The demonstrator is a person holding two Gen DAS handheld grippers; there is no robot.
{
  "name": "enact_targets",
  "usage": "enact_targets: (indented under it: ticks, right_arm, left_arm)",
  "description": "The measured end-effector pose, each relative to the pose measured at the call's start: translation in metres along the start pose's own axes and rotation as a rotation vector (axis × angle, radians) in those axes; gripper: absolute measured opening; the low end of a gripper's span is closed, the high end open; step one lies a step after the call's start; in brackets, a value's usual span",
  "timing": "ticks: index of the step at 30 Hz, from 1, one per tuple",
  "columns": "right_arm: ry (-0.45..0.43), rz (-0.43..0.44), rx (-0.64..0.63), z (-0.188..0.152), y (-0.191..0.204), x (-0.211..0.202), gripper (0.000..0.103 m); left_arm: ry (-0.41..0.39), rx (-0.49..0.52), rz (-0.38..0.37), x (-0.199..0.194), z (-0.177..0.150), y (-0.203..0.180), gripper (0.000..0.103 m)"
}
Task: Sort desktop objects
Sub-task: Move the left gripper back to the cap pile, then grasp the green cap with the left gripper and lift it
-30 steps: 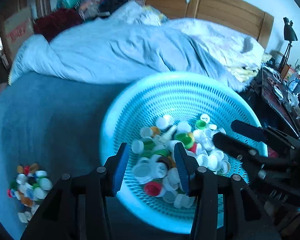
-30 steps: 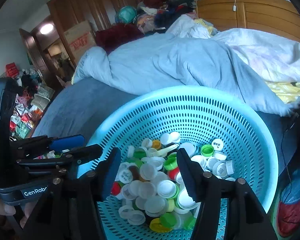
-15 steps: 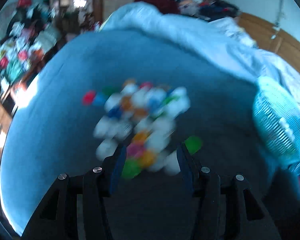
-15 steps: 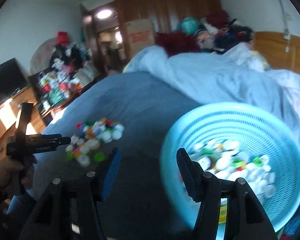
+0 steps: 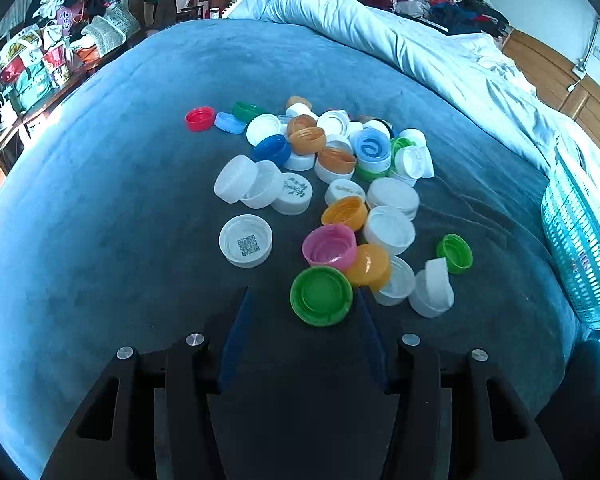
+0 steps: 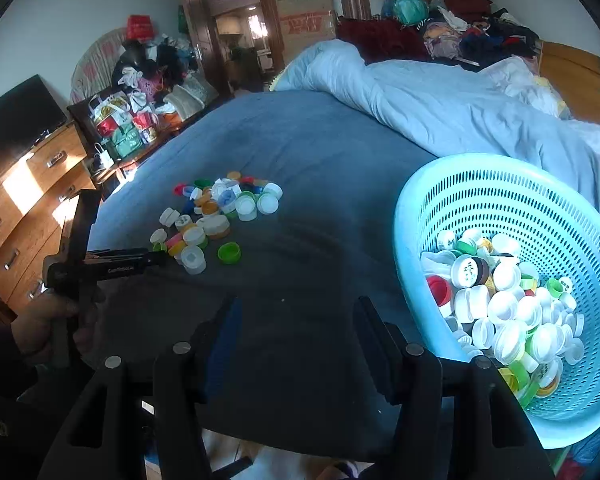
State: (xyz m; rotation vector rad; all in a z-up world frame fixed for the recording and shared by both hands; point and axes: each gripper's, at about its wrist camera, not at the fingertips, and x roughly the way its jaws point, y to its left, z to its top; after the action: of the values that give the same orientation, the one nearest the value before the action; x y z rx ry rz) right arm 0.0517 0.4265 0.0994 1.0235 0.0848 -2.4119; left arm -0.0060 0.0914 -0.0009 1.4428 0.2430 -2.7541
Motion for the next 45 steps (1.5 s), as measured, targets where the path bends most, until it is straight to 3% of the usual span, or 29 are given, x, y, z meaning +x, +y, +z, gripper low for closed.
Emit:
enact_targets:
  ticks: [1,4,10,17,21,25,27,28,35,45]
  right_arm:
    - [0.008,0.001,-0.004,0.0,0.002,0.002,0.063]
    - [0.028,0.013,-0.014,0.002,0.011,0.009,0.063]
    - [0.042,0.07,-0.056,0.019,0.029,0.038,0.062]
    - [0.157,0.139,-0.16,0.034,0.056,0.134,0.048]
    - [0.221,0.165,-0.175,0.034,0.068,0.181,0.047]
    - [0.221,0.163,-0.193,0.036,0.079,0.201,0.047]
    - [0.221,0.141,-0.216,0.037,0.084,0.206,0.037]
    - [0.217,0.124,-0.227,0.037,0.086,0.207,0.032]
    - [0.204,0.091,-0.169,0.036,0.08,0.177,0.032]
    - [0.091,0.107,-0.107,0.035,0.083,0.079,0.032]
  left_arm:
    - [0.003,0.008,0.001,0.001,0.002,-0.001,0.045]
    - [0.004,0.023,-0.015,0.0,0.003,-0.003,0.025]
    - [-0.027,0.016,-0.039,-0.017,0.004,-0.004,0.025]
    - [-0.031,-0.057,-0.059,-0.031,0.004,0.019,0.025]
    - [-0.034,-0.081,-0.064,-0.035,0.005,0.03,0.025]
    - [-0.033,-0.086,-0.069,-0.036,0.004,0.035,0.025]
    - [-0.03,-0.086,-0.073,-0.036,0.005,0.035,0.025]
    - [-0.028,-0.083,-0.073,-0.036,0.005,0.034,0.025]
    - [-0.071,-0.026,-0.034,-0.056,0.01,0.019,0.025]
    - [-0.08,0.008,0.114,-0.075,0.006,-0.008,0.025]
